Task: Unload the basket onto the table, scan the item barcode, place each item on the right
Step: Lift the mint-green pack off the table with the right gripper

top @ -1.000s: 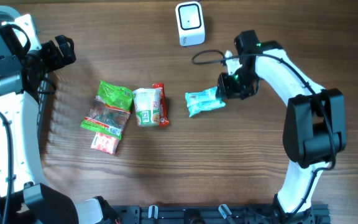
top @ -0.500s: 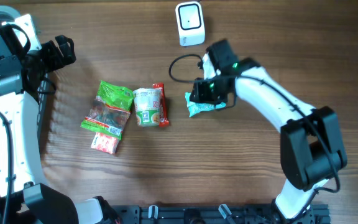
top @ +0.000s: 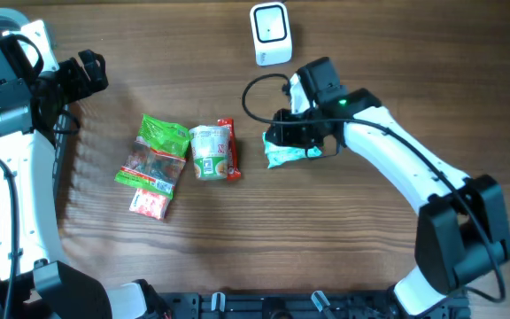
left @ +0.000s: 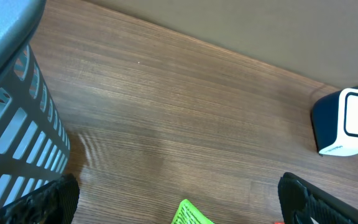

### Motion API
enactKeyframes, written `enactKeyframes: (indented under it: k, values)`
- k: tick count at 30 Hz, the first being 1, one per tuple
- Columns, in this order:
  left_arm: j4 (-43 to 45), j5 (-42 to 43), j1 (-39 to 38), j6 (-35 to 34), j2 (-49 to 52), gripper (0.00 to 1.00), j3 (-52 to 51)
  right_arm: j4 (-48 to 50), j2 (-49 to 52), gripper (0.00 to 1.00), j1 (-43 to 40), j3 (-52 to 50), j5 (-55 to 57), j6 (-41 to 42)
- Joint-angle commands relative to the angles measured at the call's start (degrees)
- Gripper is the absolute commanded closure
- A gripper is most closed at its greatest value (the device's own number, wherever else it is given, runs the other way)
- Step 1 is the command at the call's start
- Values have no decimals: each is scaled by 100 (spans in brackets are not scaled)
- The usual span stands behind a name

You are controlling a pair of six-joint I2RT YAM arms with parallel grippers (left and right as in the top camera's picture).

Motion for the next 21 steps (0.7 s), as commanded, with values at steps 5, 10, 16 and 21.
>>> enactKeyframes:
  k: [5,10,16,21]
  values:
    - [17,66,26,28,2,0,68,-398,-33,29,-564,-219,1196,-76]
    - [17,66,26,28,2,0,68,214,20,28,-616,-929,979,101]
    - [17,66,26,28,2,0,68,1838,170,31,-584,-1816,385,896]
    - [17,66,26,28,2,0,68,2295,170,61,-579,-2096,424,1088]
